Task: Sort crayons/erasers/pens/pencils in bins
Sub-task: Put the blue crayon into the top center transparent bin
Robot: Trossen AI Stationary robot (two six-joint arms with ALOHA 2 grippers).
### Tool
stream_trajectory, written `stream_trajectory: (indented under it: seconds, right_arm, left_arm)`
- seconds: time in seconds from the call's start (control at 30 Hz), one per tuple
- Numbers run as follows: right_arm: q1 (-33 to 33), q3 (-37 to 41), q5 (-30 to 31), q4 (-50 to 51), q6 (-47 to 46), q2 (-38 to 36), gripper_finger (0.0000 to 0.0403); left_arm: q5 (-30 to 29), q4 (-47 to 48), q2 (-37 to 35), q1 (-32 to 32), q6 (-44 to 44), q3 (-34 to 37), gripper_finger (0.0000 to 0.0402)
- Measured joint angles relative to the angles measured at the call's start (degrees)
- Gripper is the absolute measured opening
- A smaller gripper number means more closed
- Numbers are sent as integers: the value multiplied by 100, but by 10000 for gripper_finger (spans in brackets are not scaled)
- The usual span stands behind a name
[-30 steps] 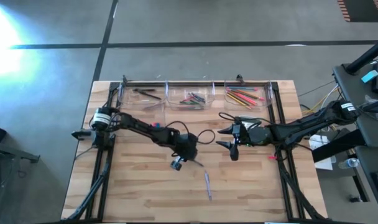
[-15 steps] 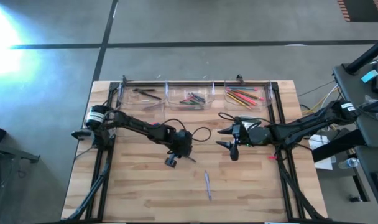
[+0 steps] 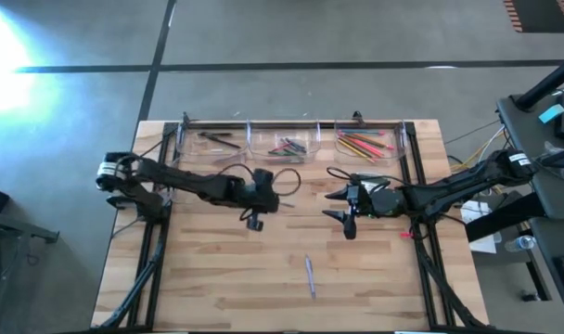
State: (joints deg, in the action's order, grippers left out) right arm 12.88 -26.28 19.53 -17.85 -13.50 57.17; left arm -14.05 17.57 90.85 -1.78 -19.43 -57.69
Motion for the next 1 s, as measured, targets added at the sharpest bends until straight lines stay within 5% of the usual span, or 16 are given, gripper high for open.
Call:
stream_trajectory:
  seconds: [0.47, 0.83, 1.0]
  right_arm:
    - [-5, -14, 70, -20, 4, 0, 224]
    - [-15, -20, 323, -45, 4, 103, 224]
    - [-15, -20, 322, -40, 4, 105, 224]
  left_arm:
    - [-96, -90, -396, 2227, -864, -295, 0]
    - [212, -382, -91, 2847, -1114, -308, 3]
    - [238, -581, 72, 2916, -1113, -315, 43]
